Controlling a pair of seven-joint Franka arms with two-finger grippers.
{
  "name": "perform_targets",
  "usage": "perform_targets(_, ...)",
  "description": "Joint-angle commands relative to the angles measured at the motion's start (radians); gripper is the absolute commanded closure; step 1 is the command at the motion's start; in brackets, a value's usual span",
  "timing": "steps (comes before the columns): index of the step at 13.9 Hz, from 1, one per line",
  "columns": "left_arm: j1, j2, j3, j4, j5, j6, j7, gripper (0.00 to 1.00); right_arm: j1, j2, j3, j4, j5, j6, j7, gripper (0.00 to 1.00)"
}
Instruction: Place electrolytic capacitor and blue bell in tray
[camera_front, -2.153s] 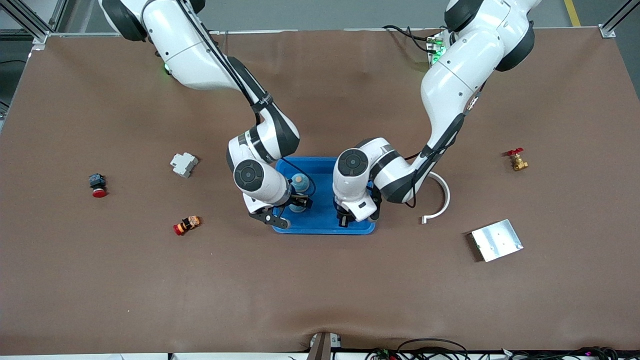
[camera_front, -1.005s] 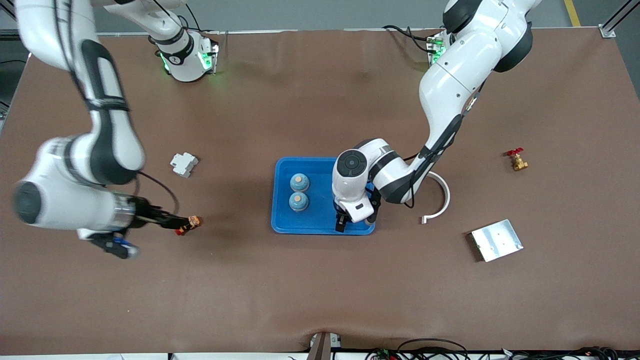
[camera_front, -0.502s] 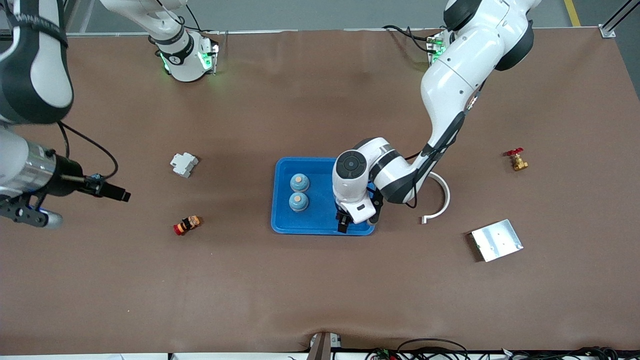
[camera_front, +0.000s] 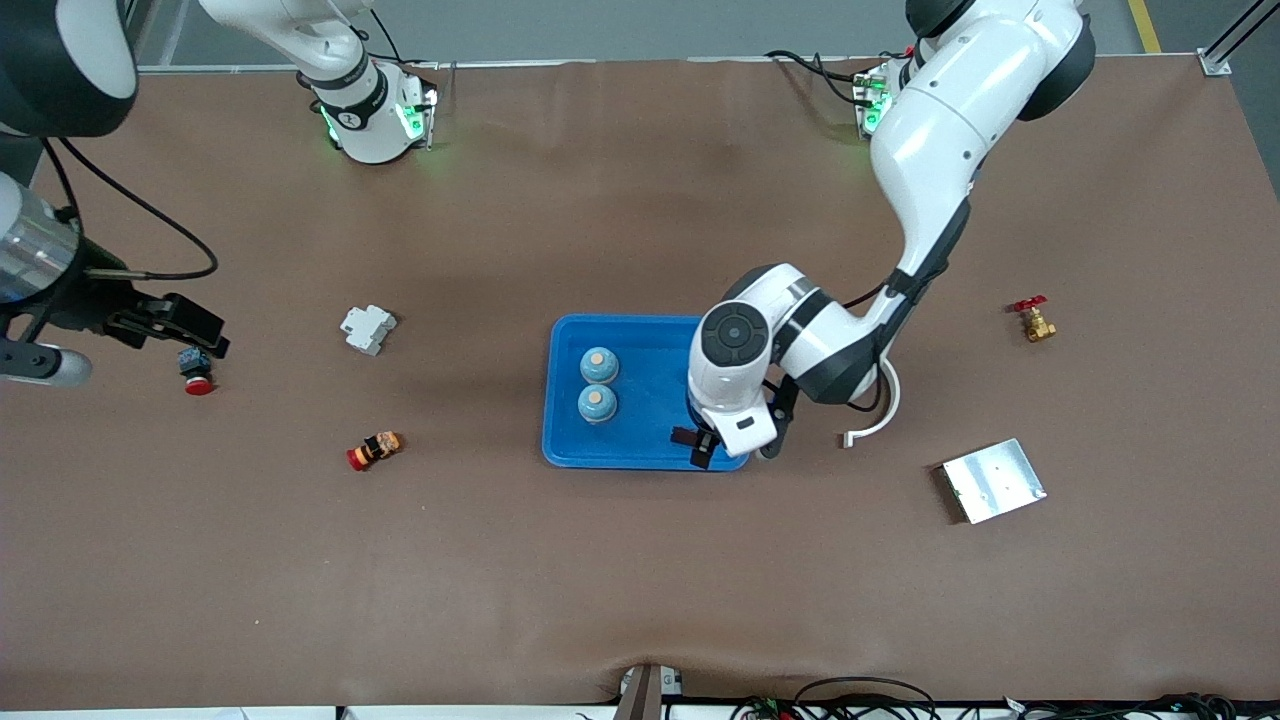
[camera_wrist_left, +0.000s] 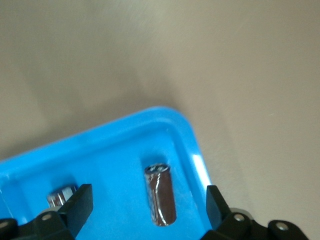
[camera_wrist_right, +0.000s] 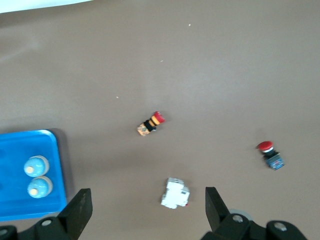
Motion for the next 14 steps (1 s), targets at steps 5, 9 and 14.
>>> perform_targets(5, 0.157, -0.139, -0.084, -0.031, -0.026, -0.146, 0.429, 0.00, -0.072, -0.041, 0.005, -0.021, -0.017, -0.099, -0.059, 0.00)
perform_targets(9, 0.219, -0.196, -0.088, -0.038, -0.029, -0.169, 0.749, 0.00, -0.076, -0.044, 0.002, -0.021, -0.029, -0.122, -0.050, 0.00)
perform_targets(14, 0.343, -0.225, -0.099, -0.036, -0.026, -0.186, 1.316, 0.00, -0.082, -0.042, 0.005, -0.018, -0.062, -0.145, -0.050, 0.00)
